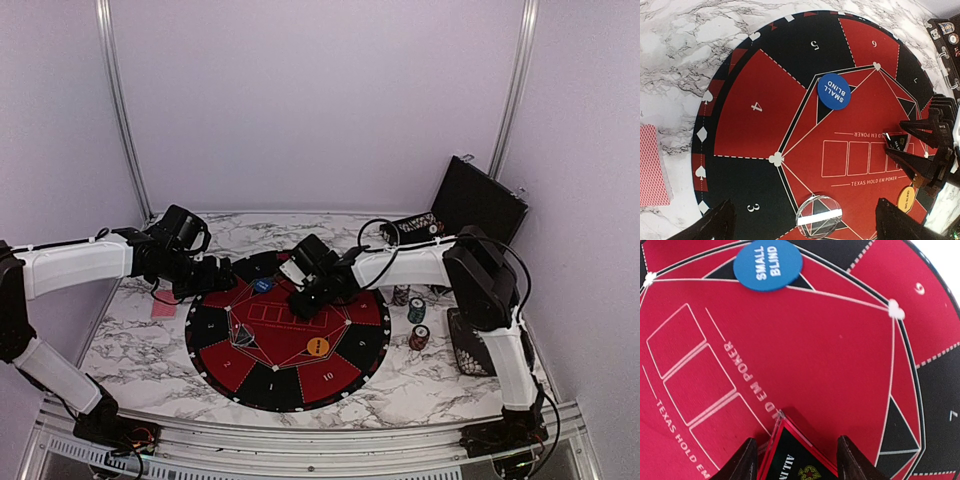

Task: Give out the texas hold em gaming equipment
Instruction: Move the all-in button to position 9.

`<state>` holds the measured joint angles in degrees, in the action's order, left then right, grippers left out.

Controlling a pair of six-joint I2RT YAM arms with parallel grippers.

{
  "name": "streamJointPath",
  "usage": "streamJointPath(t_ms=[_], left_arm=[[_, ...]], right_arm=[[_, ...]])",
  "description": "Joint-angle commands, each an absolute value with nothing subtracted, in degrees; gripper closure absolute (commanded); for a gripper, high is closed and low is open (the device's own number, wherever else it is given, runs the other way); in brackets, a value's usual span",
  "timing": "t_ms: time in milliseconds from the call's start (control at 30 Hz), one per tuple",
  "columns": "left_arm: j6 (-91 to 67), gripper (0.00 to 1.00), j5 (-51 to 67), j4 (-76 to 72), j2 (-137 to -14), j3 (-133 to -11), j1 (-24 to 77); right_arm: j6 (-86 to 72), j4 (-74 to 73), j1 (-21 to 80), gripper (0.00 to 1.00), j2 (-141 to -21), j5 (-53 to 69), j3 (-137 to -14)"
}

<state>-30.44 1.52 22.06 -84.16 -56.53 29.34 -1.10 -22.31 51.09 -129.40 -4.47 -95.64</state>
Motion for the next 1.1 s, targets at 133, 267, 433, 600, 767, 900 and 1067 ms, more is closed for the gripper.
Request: streamJointPath(t_ms=[133,267,433,600,767,900,1067], left_arm=[[-30.0,0.01,2.3,21.3,-85.9,-59.0,29.1],[-30.0,0.01,2.5,21.3,-86.6,-59.4,29.1],[-30.0,0.01,2.5,21.3,-86.9,-59.5,29.1],[-30.1,0.01,2.7,21.2,-87.1,-59.6,29.1],[-30.0,0.01,2.9,21.0,-87.3,-59.6,29.2],[-30.0,0.01,3.0,20.9,-87.5,-59.6,29.1],[-30.1,0.01,3.2,20.5,-87.7,-59.7,29.2]], right_arm=[[-6.9,-23.6,49.2,0.49,-123.9,-7.0,-86.6],[-8.2,-22.7,48.9,0.49,-121.9,-7.2,-82.9],[-10.3,-22.2,48.7,0.49,-119.8,-6.0,-79.3],[-12.3,-21.8,48.8,0.49,-118.1,-4.7,-77.2],[-13.0,-22.1,48.7,0.49,-117.0,-5.0,-75.9],[-13.7,-22.1,48.8,0.49,-116.3,-4.7,-74.8],[-14.3,-22.2,48.9,0.49,-115.9,-4.2,-74.6]])
